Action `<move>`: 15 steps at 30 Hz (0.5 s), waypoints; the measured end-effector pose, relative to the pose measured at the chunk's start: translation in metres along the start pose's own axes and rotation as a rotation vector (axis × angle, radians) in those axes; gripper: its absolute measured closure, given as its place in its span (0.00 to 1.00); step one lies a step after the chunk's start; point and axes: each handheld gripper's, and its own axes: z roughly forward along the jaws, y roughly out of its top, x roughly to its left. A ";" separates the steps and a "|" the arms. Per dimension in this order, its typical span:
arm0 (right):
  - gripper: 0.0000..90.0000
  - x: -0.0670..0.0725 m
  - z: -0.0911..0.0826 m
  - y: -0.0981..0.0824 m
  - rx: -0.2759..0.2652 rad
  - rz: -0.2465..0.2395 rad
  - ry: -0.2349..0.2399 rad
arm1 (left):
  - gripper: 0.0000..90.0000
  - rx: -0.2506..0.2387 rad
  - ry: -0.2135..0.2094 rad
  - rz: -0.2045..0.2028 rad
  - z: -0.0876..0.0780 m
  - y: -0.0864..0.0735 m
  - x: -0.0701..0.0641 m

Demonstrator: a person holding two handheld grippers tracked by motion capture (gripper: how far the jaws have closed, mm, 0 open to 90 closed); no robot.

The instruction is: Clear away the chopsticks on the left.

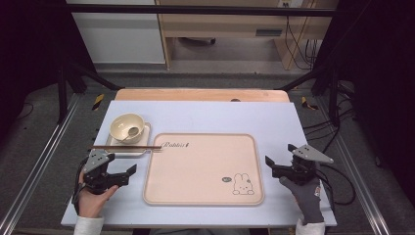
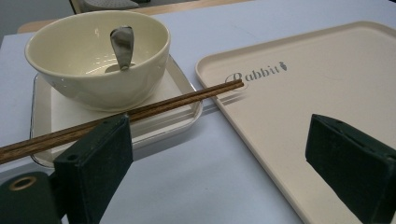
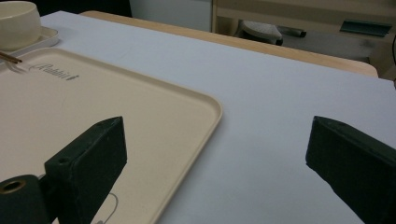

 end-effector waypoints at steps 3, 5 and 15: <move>0.06 0.000 -0.001 0.000 -0.005 0.005 0.003 | 0.08 0.001 0.000 0.006 0.000 0.000 0.001; 0.07 0.001 -0.001 0.000 -0.007 0.006 0.002 | 0.08 -0.002 0.001 0.006 0.000 0.001 0.002; 0.08 0.007 -0.001 0.003 -0.012 -0.008 0.002 | 0.10 0.012 0.022 0.022 0.002 0.004 0.014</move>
